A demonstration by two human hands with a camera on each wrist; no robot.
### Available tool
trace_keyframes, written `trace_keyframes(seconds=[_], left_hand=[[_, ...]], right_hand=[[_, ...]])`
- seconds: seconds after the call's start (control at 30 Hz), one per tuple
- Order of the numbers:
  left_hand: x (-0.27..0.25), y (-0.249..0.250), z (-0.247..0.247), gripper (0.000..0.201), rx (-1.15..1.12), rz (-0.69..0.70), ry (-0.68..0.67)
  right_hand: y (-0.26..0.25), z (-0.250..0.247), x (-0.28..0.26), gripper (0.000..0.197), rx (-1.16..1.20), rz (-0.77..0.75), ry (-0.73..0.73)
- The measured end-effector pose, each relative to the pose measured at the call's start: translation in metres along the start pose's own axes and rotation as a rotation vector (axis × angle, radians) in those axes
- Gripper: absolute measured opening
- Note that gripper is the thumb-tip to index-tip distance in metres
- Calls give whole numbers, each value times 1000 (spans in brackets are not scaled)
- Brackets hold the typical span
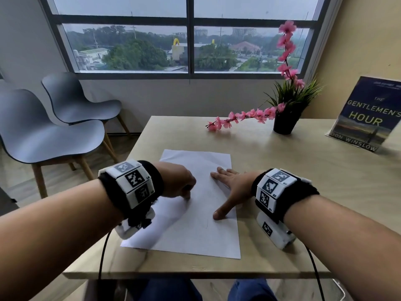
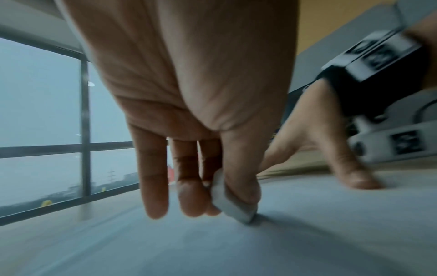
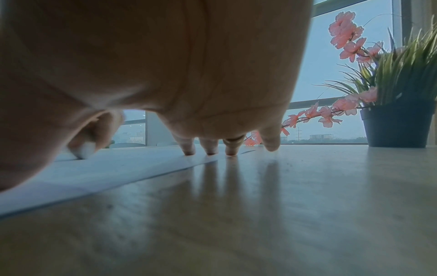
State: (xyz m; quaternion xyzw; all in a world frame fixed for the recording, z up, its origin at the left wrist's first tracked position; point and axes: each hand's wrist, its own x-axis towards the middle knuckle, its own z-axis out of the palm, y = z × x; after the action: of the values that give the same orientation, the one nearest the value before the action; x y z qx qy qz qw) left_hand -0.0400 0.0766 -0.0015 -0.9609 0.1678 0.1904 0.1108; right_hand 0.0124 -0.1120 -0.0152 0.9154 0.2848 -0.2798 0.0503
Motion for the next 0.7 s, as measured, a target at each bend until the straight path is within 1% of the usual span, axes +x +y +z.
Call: trace_keyframes(seconds=[0.07, 0.2, 0.23, 0.4, 0.47, 0.57, 0.7], left_hand=[[-4, 3, 4, 23, -2, 34, -7], [-13, -14, 3, 28, -63, -77, 24], [-15, -16, 5, 29, -75, -87, 34], [-13, -2, 9, 27, -108, -45, 70], [-11, 4, 8, 27, -117, -53, 70], [-6, 7, 4, 29, -121, -64, 69], [0, 13, 2, 28, -128, -14, 95]], right_hand=[[0, -1, -2, 127, 3, -3, 11], [-4, -2, -9, 121, -10, -24, 64], [-4, -3, -11, 119, -20, -27, 65], [-7, -13, -19, 110, -92, 31, 43], [-12, -14, -19, 114, -87, 20, 44], [-20, -8, -13, 120, -129, -2, 4], [-22, 1, -2, 125, -134, -24, -15]])
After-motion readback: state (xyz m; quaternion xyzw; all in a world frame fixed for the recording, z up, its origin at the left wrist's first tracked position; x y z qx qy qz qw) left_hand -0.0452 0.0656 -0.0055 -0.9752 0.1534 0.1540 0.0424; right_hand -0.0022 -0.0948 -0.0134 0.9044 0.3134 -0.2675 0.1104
